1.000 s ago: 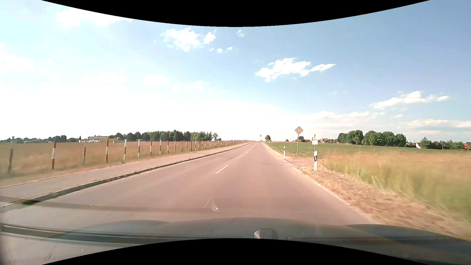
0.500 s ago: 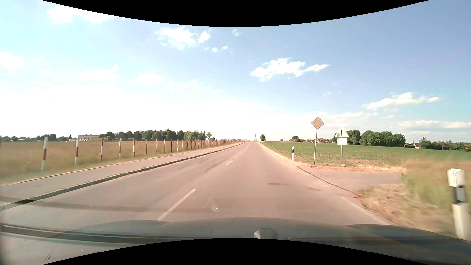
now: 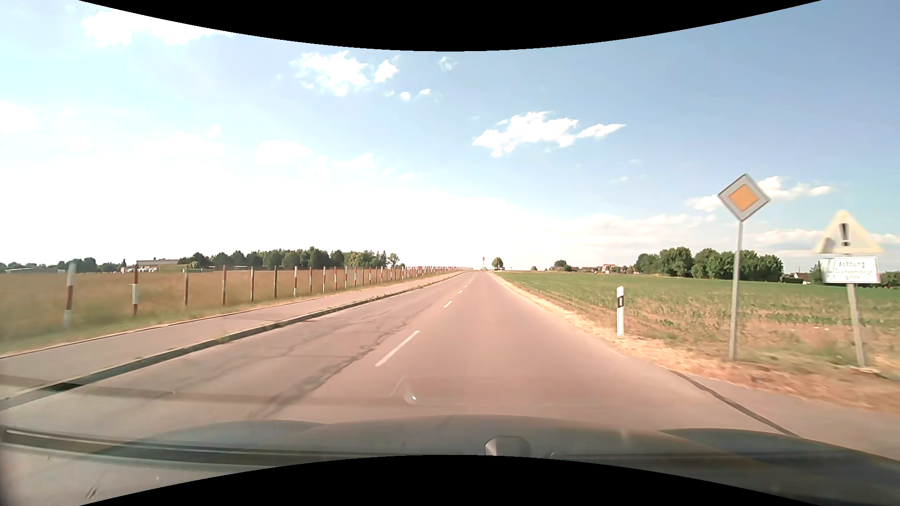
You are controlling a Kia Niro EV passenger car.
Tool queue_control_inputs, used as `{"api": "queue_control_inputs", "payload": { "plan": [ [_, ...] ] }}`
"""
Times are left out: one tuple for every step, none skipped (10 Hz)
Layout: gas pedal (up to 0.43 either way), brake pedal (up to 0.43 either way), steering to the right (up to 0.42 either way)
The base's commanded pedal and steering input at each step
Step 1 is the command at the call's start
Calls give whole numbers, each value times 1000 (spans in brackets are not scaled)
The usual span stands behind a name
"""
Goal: Follow the waypoints while adhering to traffic rules and regulations
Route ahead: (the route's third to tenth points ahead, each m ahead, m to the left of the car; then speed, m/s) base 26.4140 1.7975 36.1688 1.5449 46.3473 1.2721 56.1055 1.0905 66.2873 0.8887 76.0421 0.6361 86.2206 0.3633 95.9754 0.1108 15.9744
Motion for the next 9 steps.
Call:
{"api": "queue_control_inputs", "payload": {
  "plan": [
    [177, 6, 8],
    [177, 6, 8],
    [177, 6, 8],
    [169, 6, 8],
    [157, 6, 7],
    [150, 6, 6],
    [130, 6, 6],
    [130, 6, 6],
    [87, 6, 5]
  ]
}}
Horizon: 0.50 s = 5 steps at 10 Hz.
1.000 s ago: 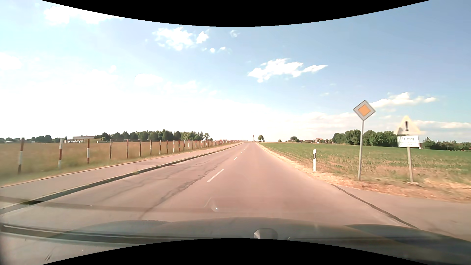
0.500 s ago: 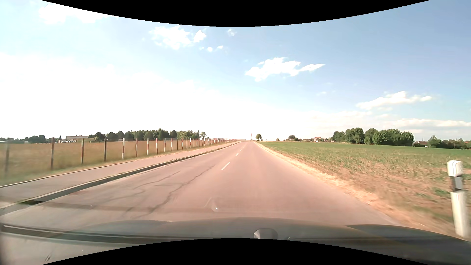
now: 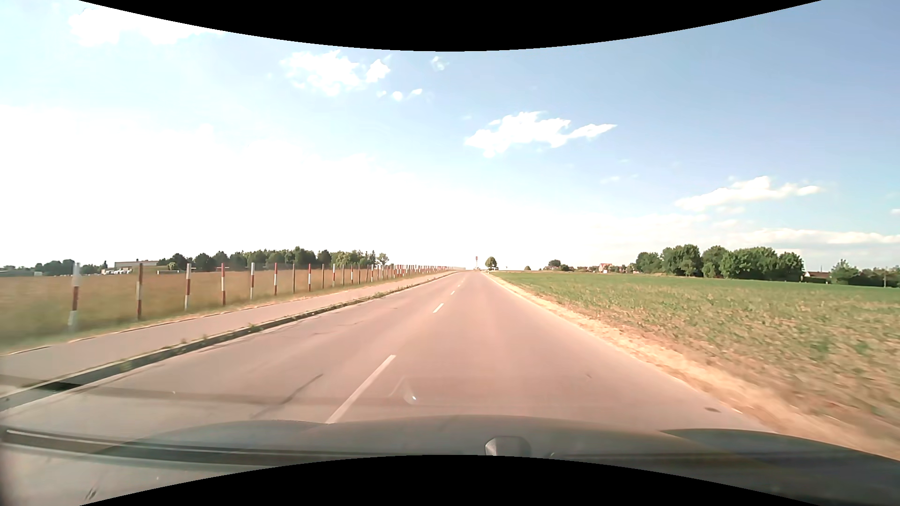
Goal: Follow the waypoints while adhering to traffic rules and regulations
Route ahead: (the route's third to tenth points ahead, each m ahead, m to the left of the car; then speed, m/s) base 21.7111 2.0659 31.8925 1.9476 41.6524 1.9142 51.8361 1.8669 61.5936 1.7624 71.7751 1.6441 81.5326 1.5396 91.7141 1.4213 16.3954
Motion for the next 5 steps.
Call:
{"api": "queue_control_inputs", "payload": {
  "plan": [
    [87, 6, 3],
    [87, 6, 4],
    [79, 6, 4],
    [67, 6, 3],
    [59, 6, 4]
  ]
}}
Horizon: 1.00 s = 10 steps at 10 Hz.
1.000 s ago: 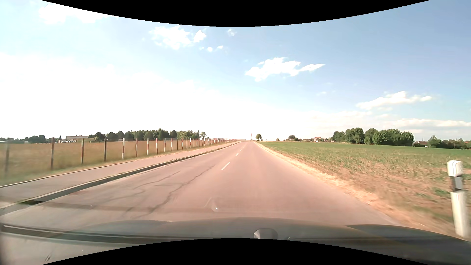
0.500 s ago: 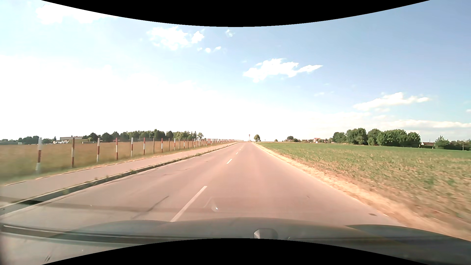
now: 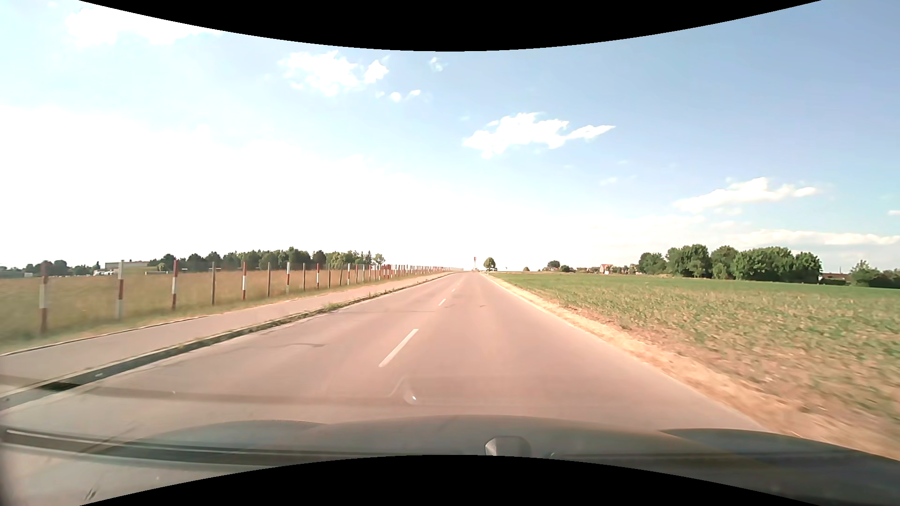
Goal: Follow the waypoints while adhering to traffic rules and regulations
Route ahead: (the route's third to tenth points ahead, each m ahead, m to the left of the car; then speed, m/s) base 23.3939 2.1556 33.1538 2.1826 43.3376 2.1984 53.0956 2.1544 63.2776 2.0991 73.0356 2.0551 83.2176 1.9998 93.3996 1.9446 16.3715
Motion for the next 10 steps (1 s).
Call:
{"api": "queue_control_inputs", "payload": {
  "plan": [
    [59, 6, 3],
    [47, 6, 3],
    [39, 6, 4],
    [39, 6, 3],
    [39, 6, 3],
    [39, 6, 3],
    [39, 6, 3],
    [39, 6, 2],
    [39, 6, 2],
    [39, 6, 2]
  ]
}}
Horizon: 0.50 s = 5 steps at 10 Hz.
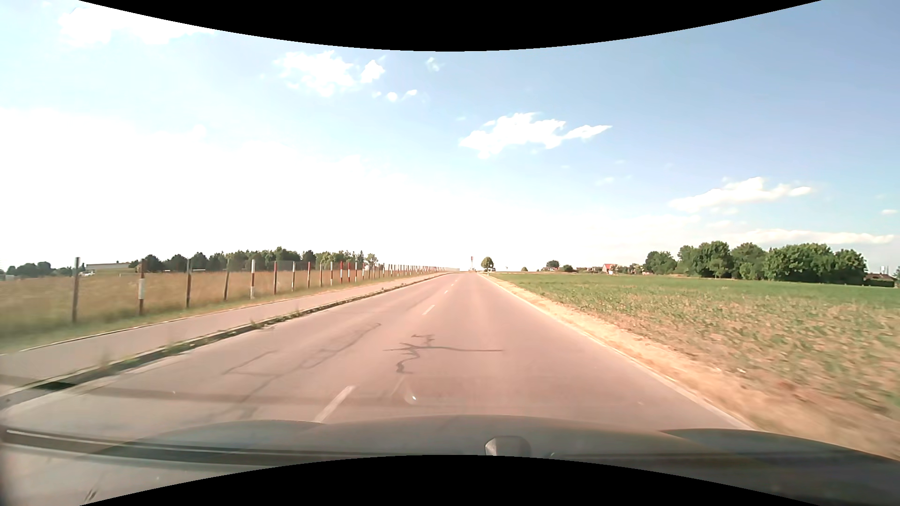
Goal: Follow the waypoints while adhering to traffic rules and regulations
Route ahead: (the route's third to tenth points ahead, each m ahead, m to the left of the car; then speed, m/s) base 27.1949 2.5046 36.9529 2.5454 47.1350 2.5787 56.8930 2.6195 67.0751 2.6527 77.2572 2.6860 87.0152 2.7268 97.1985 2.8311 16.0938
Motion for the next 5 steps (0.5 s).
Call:
{"api": "queue_control_inputs", "payload": {
  "plan": [
    [39, 6, 2],
    [39, 6, 2],
    [39, 6, 3],
    [39, 6, 3],
    [39, 6, 0]
  ]
}}
